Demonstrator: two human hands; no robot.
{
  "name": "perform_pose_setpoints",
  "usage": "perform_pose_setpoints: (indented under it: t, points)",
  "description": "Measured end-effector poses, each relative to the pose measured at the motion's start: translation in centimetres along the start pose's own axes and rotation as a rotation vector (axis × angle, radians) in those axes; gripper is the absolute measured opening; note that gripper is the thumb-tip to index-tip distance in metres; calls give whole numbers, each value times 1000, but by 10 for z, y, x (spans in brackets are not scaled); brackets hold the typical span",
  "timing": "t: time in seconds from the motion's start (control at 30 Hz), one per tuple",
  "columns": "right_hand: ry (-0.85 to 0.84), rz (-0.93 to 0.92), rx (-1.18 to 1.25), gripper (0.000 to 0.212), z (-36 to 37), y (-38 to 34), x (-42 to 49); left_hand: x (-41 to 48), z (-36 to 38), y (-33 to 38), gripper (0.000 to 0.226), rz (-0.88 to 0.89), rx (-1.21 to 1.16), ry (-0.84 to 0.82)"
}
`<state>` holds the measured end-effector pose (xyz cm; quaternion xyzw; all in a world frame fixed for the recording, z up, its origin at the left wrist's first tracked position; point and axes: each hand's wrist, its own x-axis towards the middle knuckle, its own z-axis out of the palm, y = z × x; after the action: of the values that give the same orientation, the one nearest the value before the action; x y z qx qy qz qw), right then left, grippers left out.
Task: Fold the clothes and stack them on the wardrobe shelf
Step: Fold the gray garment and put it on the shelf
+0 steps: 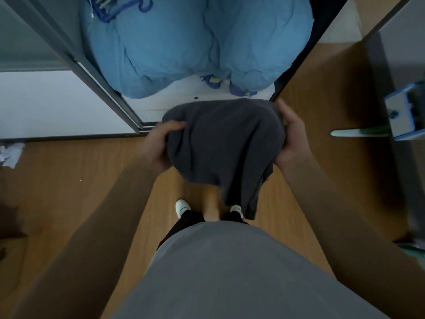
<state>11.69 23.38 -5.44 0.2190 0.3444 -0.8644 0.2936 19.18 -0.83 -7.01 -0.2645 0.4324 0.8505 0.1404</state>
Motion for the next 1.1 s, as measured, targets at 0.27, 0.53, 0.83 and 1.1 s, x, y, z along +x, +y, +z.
perform_pose_setpoints:
  t: [0.27, 0.53, 0.83, 1.1]
  points:
    - [10, 12, -367, 48, -15, 15, -7, 5, 16, 14, 48, 40, -249, -127]
    - [5, 35, -318, 41, 0, 6, 5, 15, 2, 26, 34, 135, 192, 88]
    - [326, 79, -488, 28, 42, -21, 26, 34, 7, 60, 37, 100, 107, 130]
    - [195, 187, -315, 43, 76, -30, 36, 51, -1, 58, 49, 155, 213, 102]
